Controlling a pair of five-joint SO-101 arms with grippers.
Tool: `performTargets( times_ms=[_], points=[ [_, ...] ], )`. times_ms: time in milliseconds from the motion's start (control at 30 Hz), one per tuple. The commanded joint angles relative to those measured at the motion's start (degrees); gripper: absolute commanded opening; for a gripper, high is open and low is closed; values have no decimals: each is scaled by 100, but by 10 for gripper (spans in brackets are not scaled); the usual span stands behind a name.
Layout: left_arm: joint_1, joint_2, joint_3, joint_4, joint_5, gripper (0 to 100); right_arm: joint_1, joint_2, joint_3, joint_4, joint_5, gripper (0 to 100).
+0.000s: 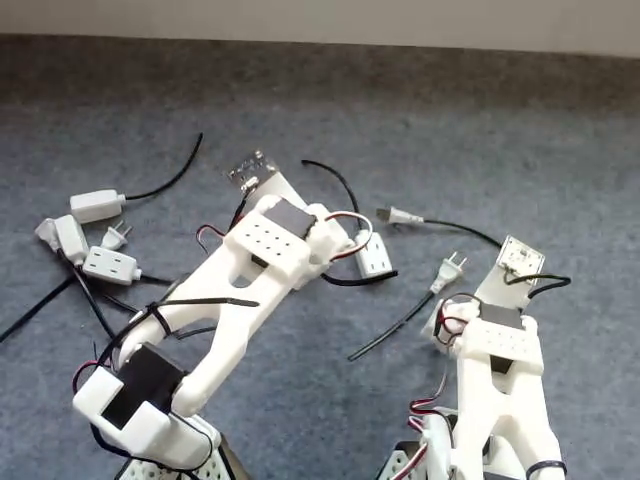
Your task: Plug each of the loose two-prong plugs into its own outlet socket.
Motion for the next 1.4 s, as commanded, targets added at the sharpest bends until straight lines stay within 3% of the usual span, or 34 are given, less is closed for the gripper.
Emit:
performTargets(
  times_ms=[0, 233, 333, 867, 1167, 1367],
  points=[
    [-136, -31, -268, -281, -18, 7, 40, -84, -13, -75, -35, 7],
    [-514, -31, -277, -484, -114, 7, 40, -75, -13, -75, -35, 7],
    [-462, -31, -277, -501, -475, 7, 40, -75, -13, -75, -35, 7],
    [-180, 532, -321, -949, -492, 7, 40, -75, -13, -75, -35, 7],
    [-171, 629, -1007, 290, -466, 7, 40, -75, -13, -75, -35, 7],
    [-163, 620, -1138, 404, -466, 7, 40, -75, -13, -75, -35, 7]
  ],
)
